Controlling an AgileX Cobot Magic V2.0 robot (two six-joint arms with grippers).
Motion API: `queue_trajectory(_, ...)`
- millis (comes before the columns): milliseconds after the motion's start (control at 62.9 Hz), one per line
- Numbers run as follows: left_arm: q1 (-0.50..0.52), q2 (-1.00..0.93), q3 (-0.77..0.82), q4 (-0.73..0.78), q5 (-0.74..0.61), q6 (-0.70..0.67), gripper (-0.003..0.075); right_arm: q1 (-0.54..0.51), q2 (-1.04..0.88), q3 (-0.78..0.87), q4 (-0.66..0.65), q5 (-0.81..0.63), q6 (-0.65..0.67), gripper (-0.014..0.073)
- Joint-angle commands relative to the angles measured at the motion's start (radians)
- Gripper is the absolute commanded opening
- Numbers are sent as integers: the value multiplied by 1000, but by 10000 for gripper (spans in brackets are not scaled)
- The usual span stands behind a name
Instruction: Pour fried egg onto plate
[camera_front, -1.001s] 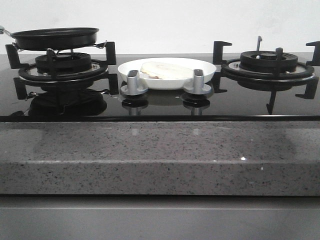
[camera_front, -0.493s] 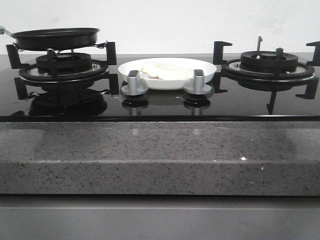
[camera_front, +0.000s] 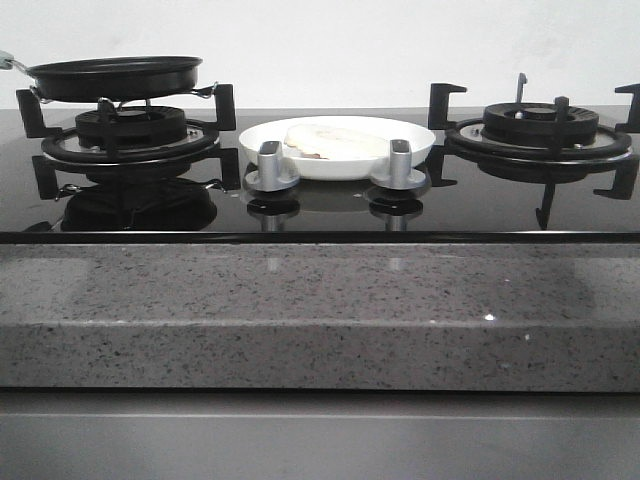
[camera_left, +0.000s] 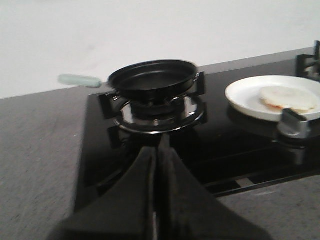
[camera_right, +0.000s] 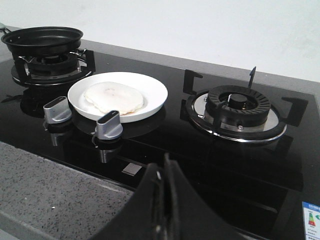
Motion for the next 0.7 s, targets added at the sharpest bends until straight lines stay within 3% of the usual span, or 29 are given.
queue_trajectory(0, 89, -62, 24, -30, -61, -12, -20, -1, 7, -27, -1, -85, -7, -69)
queue_trajectory(207, 236, -162, 173, -42, -94, -12, -20, -1, 7, -27, -1, -83, -7, -69)
queue_trajectory(318, 231, -167, 236, -45, -178, -14, -20, -1, 7, -27, -1, -81, -7, -69)
queue_trajectory(683, 225, -165, 234, -51, -159, -14, -20, -1, 7, -27, -1, -80, -7, -69)
